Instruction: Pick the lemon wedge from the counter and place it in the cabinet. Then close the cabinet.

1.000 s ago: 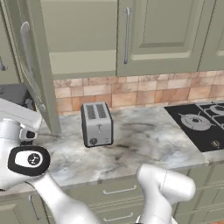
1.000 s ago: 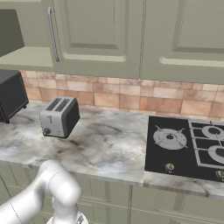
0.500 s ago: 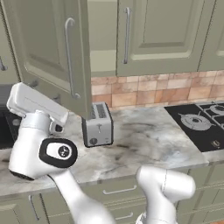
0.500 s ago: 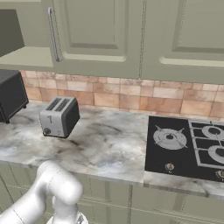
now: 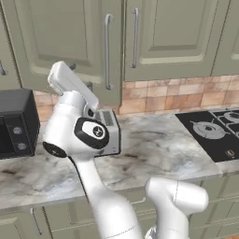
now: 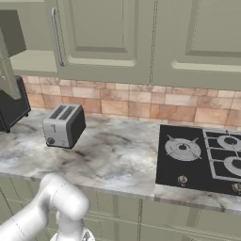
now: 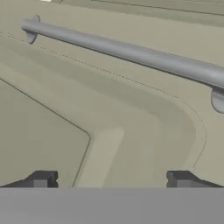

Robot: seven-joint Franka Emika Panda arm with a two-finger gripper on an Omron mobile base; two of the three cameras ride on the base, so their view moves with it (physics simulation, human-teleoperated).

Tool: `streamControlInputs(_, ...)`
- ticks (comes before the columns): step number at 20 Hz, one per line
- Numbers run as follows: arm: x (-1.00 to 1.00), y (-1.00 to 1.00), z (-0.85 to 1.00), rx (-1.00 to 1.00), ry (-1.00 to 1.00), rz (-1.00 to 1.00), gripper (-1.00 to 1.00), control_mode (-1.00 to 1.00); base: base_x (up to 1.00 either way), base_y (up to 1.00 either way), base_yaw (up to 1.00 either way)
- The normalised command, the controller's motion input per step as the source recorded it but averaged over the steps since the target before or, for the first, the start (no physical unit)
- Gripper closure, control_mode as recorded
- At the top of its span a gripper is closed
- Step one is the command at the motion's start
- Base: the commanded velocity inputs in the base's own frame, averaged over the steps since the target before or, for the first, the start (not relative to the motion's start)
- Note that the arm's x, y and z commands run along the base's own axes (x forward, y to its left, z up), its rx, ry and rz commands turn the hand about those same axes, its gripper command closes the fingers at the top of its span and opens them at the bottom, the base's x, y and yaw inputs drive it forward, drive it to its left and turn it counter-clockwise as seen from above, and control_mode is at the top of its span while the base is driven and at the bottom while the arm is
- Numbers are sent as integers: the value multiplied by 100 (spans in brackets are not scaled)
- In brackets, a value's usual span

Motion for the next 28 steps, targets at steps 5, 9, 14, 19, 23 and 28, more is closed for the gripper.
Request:
streamControlInputs(5, 98, -78, 5, 23, 20, 1, -100, -100, 0, 0, 0)
streamControlInputs(9, 100, -72, 0, 25, 32, 7, -100, -100, 0, 0, 0)
streamControlInputs(14, 100, -72, 0, 25, 30, 15, -100, -100, 0, 0, 0)
streamControlInputs(19, 100, -64, -13, 22, 22, 22, -100, -100, 0, 0, 0)
streamControlInputs(23, 96, -37, -46, 13, 7, 28, -100, -100, 0, 0, 0)
streamControlInputs(28, 42, -21, -64, 7, -1, 30, -100, -100, 0, 0, 0)
